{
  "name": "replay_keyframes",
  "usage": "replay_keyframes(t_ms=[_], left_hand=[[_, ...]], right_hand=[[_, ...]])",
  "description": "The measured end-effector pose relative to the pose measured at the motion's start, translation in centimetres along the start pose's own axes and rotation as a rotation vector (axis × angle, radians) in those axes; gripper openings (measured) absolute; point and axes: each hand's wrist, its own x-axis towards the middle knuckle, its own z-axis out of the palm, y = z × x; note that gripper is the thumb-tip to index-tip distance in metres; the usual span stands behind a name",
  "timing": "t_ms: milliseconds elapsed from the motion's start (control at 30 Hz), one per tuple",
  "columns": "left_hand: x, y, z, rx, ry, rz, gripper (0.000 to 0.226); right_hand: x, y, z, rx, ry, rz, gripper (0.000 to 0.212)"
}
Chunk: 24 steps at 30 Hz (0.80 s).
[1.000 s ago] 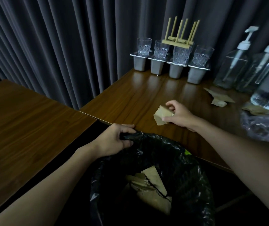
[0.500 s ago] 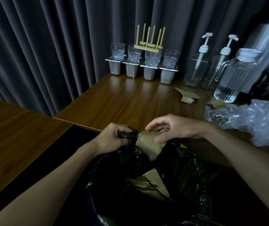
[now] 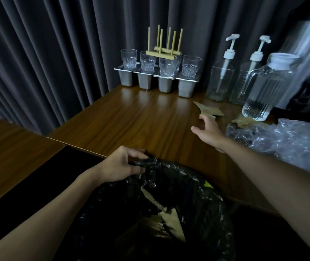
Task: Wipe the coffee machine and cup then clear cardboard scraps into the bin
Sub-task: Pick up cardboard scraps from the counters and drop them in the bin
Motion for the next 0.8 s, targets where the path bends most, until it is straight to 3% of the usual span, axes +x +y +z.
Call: replay_keyframes(t_ms=[133, 267, 400, 533, 667, 800], left_hand=[[-0.1, 0.0, 0.1, -0.019, 0.012, -0.008, 0.031], [0.2, 0.3, 0.1, -0.026, 0.018, -0.01, 0.032], [0.2, -0.2, 0.1, -0.024, 0.043, 0.007, 0.031], [0.6, -1.0, 0.1, 0.006, 0.04, 0.05, 0.031], [0.8, -1.6, 0.2, -0.038, 0.012, 0.093, 0.026], [0.8, -2.0, 0.2, -0.005, 0.004, 0.087, 0.026]], right_hand=[[3.9, 1.2, 0.3, -0.262, 0.155, -0.011, 0.071], [6.1, 2.5, 0.6, -0.427, 0.13, 0.022, 0.067], [4.9, 2.4, 1.9, -0.56, 0.08, -0.057, 0.059], [0.8, 1.3, 3.0, -0.544, 0.099, -0.173, 0.052], [-3.5, 0.8, 3.3, -0.491, 0.17, -0.291, 0.028], [-6.4, 0.7, 2.4, -0.437, 0.081, -0.142, 0.011]])
